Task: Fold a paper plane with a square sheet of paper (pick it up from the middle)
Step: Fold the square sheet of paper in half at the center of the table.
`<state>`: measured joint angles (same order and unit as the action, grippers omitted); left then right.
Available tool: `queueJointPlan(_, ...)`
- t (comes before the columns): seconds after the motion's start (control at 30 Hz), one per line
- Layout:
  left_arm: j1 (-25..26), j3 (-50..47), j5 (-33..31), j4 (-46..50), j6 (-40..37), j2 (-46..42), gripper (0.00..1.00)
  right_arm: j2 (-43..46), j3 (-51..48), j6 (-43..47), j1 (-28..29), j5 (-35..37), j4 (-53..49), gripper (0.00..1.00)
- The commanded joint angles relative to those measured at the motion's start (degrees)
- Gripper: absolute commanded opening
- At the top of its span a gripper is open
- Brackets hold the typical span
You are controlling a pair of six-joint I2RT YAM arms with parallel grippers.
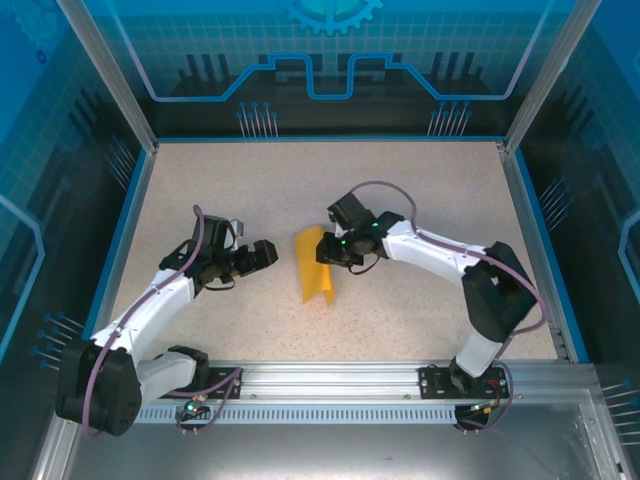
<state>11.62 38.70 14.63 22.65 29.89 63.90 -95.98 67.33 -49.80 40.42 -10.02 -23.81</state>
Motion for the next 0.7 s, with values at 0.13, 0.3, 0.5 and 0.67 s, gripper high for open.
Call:
queueJointPlan(0.13, -0.16, 3.1, 7.69, -1.26, -0.43, 1.11, 0.98, 3.54, -12.24, -6.59, -4.66, -6.68, 14.81, 0.32)
queueJointPlan(0.3, 1.36, 4.14, 13.55, -3.18, -0.54, 4.92, 0.98, 5.35, -21.54, -8.17, -7.14, -5.26, 18.89, 0.4)
queueJointPlan(0.5, 5.61, 5.57, 16.72, -7.01, 1.06, 11.33, 0.98, 7.39, -23.47, -6.2, -8.38, -4.56, 16.66, 0.46)
queueJointPlan(0.67, 10.15, 8.64, 17.76, -9.86, 3.21, 18.13, 0.93, 7.35, -23.38, -5.07, -8.61, -4.02, 15.21, 0.5)
